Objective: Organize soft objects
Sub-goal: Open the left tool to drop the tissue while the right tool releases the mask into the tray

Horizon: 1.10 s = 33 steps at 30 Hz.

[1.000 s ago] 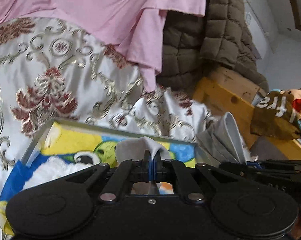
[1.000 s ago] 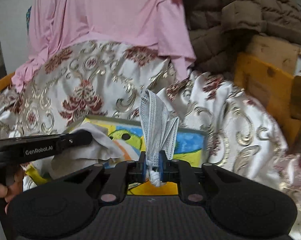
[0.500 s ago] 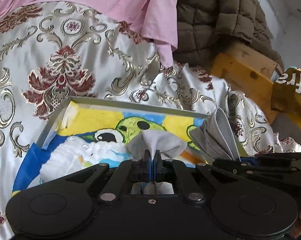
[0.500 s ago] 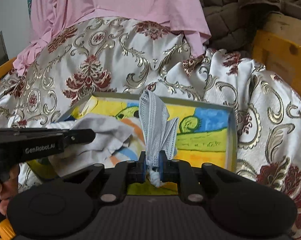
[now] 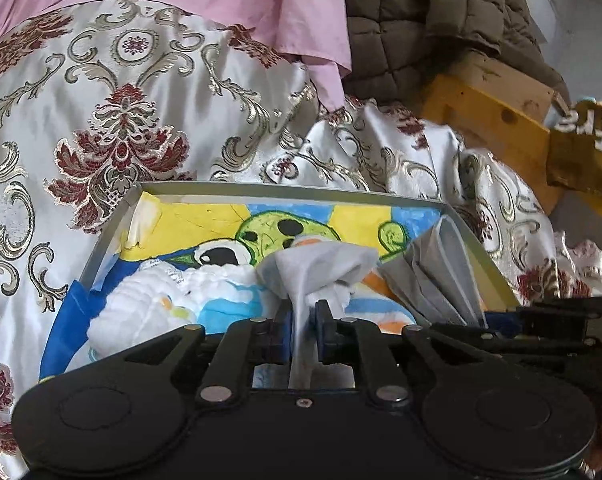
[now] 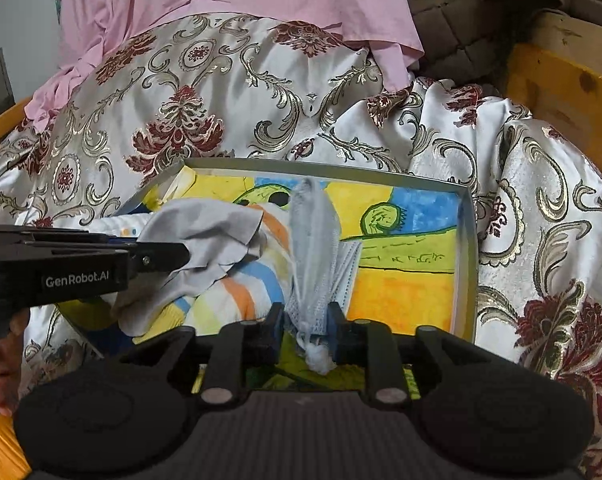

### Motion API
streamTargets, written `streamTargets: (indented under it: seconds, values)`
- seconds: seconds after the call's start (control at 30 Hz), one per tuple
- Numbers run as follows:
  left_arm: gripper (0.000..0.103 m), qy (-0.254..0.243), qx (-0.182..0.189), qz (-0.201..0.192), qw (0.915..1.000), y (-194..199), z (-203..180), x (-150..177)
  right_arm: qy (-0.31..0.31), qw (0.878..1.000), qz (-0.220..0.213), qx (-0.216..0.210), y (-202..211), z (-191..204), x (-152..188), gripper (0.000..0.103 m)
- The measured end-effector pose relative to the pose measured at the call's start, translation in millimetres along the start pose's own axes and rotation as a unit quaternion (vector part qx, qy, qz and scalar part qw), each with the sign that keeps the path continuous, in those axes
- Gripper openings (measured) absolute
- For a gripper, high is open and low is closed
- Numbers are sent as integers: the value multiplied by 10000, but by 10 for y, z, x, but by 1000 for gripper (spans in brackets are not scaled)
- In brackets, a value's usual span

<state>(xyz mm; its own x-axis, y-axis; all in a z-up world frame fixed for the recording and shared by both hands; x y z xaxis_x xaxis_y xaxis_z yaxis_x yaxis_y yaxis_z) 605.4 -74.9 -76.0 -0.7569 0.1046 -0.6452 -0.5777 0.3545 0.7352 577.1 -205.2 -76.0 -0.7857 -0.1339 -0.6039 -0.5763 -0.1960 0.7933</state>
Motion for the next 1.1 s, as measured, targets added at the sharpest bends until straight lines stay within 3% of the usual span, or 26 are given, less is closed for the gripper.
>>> streamTargets:
  seconds: [0.13,0.3,0.57,1.1]
  values:
    - [14,-198,-96,-5,9998,54,-55,9,17,10000,-21,-3,41,-3,16,34]
    - [29,-293,-194,-96,9993,146,-108,-13,3,10000,-79,-24,138,-18,26,41]
    - [45,-464,-345,-243,9980,369,-206,-45,50,9997,-220,-30,372,-32,28,56]
    - [81,-510,-418,-890,9938,1227,-390,11,116,9968,-783,-99,1192,33,23,87]
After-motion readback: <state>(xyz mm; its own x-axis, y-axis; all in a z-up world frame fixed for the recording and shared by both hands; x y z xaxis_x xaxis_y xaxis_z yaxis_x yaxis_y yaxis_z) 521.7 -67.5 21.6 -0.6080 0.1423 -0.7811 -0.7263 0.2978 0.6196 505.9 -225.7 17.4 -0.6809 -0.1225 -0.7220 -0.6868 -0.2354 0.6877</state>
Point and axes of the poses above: each gripper's, at about its wrist camera, not at the fingertips, and y roughly against the way its jaws point, z to its left, x to its underside, the point moved 10 cm from there along -y, roughly the way its jaws point, and after that the axes turned 9 degrees about z, right-handed, at the moved point
